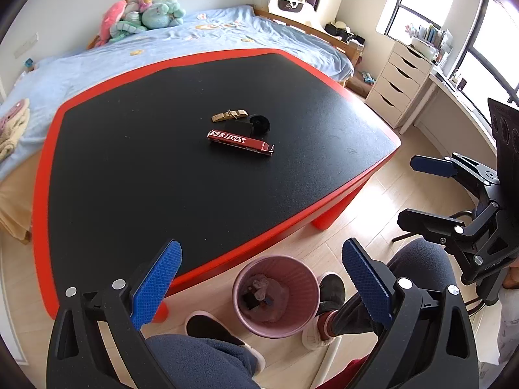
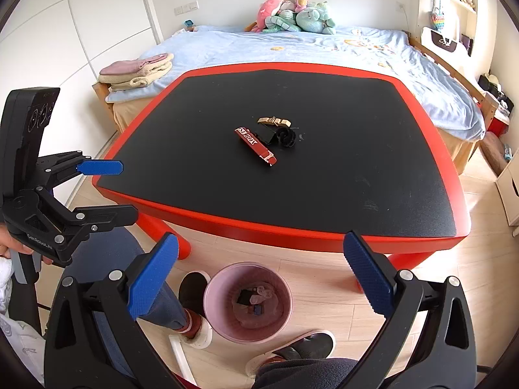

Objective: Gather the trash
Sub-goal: 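Move both open grippers back over the table toward the remaining items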

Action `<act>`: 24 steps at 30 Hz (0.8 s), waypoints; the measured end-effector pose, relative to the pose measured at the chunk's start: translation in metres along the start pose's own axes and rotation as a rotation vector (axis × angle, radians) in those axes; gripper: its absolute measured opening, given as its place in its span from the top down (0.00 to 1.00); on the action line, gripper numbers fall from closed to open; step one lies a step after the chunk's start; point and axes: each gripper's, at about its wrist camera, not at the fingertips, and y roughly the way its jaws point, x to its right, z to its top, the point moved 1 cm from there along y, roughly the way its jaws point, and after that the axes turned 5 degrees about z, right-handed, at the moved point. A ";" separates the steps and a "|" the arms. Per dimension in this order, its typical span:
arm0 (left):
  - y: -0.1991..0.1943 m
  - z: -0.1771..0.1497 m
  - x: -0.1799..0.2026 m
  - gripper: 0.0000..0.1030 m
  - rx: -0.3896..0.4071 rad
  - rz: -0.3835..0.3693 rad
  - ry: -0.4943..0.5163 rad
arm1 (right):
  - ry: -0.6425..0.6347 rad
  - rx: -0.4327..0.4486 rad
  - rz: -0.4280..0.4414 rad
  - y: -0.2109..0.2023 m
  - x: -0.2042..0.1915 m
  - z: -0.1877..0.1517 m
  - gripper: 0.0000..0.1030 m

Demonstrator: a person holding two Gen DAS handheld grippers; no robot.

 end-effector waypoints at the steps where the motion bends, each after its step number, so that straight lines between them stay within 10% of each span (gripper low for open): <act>1: 0.002 0.003 -0.001 0.07 -0.001 0.001 -0.004 | 0.001 -0.002 -0.001 0.002 0.002 0.002 0.03; 24: 0.070 0.046 -0.036 0.07 -0.065 0.023 -0.056 | -0.004 -0.078 0.024 0.080 0.036 0.030 0.03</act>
